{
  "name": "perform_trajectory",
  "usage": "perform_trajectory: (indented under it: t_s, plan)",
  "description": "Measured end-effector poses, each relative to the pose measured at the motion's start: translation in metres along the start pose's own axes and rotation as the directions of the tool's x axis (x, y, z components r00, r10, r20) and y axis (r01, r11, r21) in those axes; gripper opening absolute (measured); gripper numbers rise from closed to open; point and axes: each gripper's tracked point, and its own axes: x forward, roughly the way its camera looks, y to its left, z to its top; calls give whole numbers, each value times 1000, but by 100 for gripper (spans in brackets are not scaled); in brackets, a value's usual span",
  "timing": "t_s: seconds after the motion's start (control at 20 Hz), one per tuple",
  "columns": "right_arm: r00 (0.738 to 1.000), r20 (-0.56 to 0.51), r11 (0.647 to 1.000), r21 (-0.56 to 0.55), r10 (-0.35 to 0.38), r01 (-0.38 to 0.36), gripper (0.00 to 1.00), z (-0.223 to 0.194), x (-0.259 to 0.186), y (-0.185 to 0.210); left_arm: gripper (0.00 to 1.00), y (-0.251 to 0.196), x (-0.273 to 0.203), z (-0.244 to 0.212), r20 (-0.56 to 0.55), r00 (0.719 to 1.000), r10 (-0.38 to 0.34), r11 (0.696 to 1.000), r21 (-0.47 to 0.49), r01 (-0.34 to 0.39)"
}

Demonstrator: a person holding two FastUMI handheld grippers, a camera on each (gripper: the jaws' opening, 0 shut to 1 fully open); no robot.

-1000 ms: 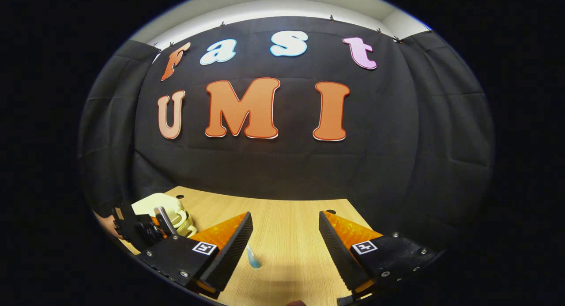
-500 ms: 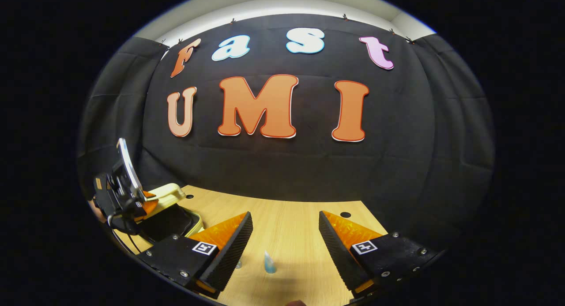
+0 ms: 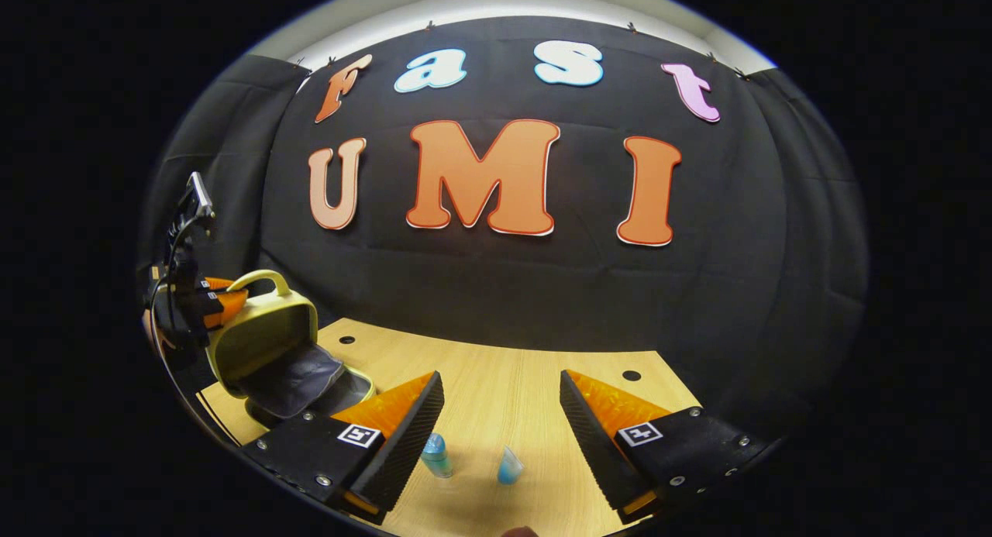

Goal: First open the suitcase, pack the skin care products into it, and then close the suitcase.

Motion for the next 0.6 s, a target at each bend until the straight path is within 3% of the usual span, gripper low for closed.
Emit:
perform_trajectory:
  t_s: [0.6]
  plan:
    - [996,-37,997,-4,-82,81,95,-5,19,41,9,53,13,-21,-1,994,113,993,40,-113]
